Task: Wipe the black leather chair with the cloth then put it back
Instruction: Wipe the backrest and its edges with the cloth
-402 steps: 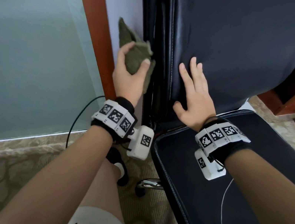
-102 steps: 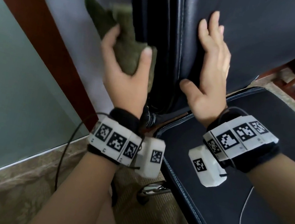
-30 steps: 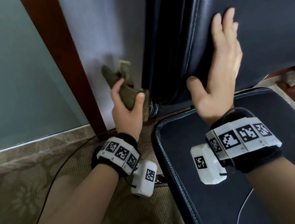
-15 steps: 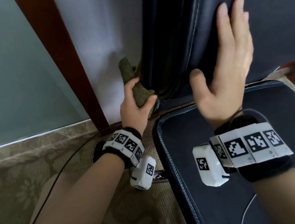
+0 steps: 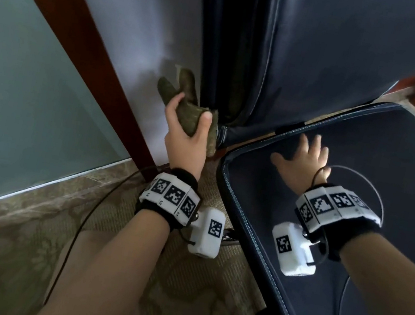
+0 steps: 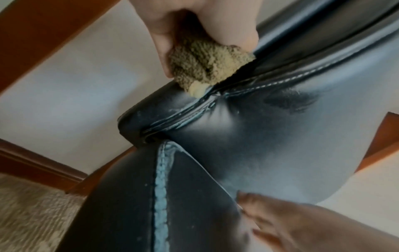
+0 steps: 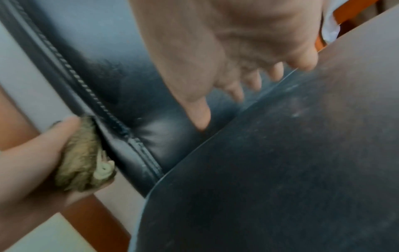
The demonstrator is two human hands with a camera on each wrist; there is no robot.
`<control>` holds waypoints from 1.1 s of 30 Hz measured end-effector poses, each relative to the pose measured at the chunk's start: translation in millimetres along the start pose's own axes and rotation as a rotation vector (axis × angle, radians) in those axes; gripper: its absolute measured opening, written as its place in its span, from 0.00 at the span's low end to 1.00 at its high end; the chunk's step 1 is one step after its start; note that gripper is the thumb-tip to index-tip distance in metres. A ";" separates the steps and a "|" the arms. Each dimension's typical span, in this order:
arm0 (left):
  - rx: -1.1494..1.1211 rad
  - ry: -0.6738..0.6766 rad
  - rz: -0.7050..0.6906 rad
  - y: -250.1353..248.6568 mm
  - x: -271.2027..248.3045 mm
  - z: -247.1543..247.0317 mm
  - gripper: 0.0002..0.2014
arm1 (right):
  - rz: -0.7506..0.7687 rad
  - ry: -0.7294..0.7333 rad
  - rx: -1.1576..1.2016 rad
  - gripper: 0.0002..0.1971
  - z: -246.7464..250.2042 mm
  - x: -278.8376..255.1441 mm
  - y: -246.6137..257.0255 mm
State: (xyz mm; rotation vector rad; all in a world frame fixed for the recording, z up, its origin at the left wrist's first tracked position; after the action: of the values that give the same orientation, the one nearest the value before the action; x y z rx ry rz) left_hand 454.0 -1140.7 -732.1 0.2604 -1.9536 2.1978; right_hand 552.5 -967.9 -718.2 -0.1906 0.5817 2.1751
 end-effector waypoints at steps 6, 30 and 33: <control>0.097 0.019 0.046 12.7 -8.0 -13.8 0.29 | 0.104 0.278 -0.276 0.42 1.7 9.7 -10.7; 0.145 0.090 0.095 16.0 -6.3 -14.8 0.33 | 0.161 0.216 -0.426 0.41 -0.8 4.7 -17.1; 0.118 0.103 0.142 15.1 -8.8 -19.9 0.35 | 0.160 0.248 -0.436 0.41 -3.5 8.2 -21.0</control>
State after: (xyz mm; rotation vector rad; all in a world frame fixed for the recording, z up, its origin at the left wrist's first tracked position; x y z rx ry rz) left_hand 458.5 -1122.9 -751.2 0.0252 -1.8435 2.3676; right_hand 563.5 -952.7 -731.1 -0.6750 0.2542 2.4311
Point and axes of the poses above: each hand's wrist, its own x-axis towards the middle knuckle, its own z-axis out of the back of the hand, y = z × x, the point moved 2 cm from there along x, towards the middle knuckle, and after that the axes turned 4 degrees about -z, right-handed, at the moved point
